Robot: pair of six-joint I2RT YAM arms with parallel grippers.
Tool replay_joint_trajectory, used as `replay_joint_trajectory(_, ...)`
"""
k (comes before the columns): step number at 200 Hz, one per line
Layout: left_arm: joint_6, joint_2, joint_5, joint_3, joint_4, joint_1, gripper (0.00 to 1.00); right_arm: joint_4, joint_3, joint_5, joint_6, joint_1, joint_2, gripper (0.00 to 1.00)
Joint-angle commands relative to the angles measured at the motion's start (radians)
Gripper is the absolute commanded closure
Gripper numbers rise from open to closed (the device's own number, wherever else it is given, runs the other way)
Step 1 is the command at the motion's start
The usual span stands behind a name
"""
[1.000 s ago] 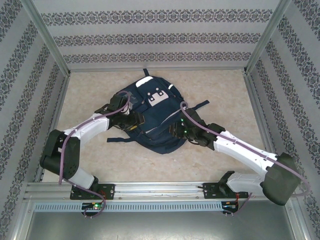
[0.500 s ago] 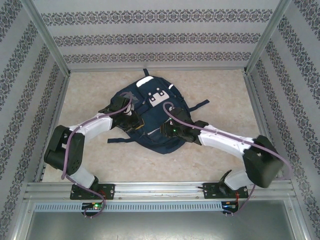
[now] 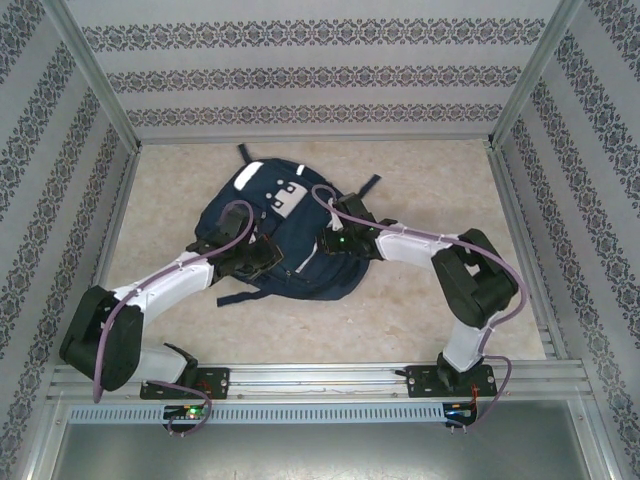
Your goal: Pack books, pencil case, and school supplies into a backpack
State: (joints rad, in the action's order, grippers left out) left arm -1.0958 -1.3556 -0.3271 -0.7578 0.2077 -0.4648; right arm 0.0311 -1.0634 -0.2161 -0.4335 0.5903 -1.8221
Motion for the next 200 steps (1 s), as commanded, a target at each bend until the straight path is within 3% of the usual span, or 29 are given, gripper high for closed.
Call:
replay_joint_trajectory(1, -0.145, 0.038, -0.01, 0.018, 0.005, -0.078, 1.0, -0.148, -0.084, -0.036, 0.033, -0.014, -0.108, 0.77)
replay_joint_trajectory(44, -0.278, 0.081, 0.144, 0.041, -0.018, -0.098, 1.0, -0.151, -0.187, -0.111, -0.047, -0.031, -0.163, 0.74)
replay_joint_trajectory(65, -0.289, 0.076, 0.183, 0.029, -0.048, -0.098, 1.0, -0.106, -0.147, -0.118, -0.035, -0.035, -0.066, 0.65)
replay_joint_trajectory(104, -0.34, 0.023, 0.123, 0.006, -0.127, -0.1, 1.0, -0.086, 0.111, -0.109, -0.045, -0.012, 0.201, 0.6)
replay_joint_trajectory(137, -0.4, 0.027, 0.121, 0.02, -0.162, -0.103, 1.0, -0.031, 0.235, -0.109, -0.038, 0.114, 0.357, 0.56)
replay_joint_trajectory(163, -0.445, 0.032, 0.11, 0.019, -0.16, -0.103, 1.0, -0.024, 0.232, -0.086, -0.047, 0.214, 0.326, 0.56)
replay_joint_trajectory(200, -0.505, 0.037, 0.096, 0.034, -0.204, -0.103, 1.0, 0.014, 0.137, -0.003, -0.09, 0.238, 0.213, 0.49)
